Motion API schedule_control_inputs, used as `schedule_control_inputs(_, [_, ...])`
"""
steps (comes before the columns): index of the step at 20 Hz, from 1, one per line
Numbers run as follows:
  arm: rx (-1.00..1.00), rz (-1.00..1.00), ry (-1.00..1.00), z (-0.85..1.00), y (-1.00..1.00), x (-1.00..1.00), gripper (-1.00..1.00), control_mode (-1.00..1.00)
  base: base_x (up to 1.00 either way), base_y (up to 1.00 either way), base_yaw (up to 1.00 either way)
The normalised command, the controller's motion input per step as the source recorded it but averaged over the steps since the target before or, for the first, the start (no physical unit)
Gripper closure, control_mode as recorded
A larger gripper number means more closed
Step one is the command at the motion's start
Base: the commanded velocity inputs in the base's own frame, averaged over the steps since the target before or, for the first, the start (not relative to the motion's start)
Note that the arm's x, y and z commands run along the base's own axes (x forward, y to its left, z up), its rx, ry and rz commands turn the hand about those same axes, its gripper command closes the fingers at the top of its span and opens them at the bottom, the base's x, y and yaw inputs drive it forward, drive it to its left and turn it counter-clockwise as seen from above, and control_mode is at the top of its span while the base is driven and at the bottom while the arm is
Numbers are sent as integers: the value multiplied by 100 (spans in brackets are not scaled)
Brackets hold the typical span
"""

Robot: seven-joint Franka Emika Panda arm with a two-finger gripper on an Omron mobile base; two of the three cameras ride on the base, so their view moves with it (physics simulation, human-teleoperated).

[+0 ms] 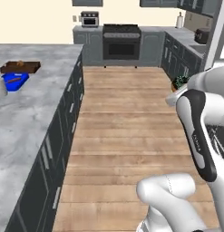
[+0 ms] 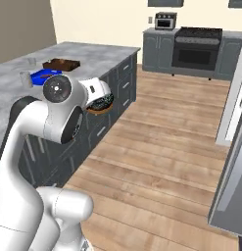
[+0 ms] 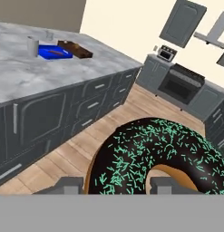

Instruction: Take the donuts from the fridge and place them on the empty tray on the dining counter.

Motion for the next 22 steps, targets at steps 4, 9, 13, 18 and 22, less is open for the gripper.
schedule_control_inputs(4, [0,0,0,0,0,0,100,100,-100,0,37])
schedule_control_inputs(9, [0,0,0,0,0,0,100,100,-100,28,17])
schedule_control_inputs(13, [0,0,0,0,0,0,100,100,-75,89,2])
schedule_control_inputs(18, [0,0,0,0,0,0,100,100,-10,100,0])
schedule_control_inputs(22, [0,0,0,0,0,0,100,100,0,100,-1])
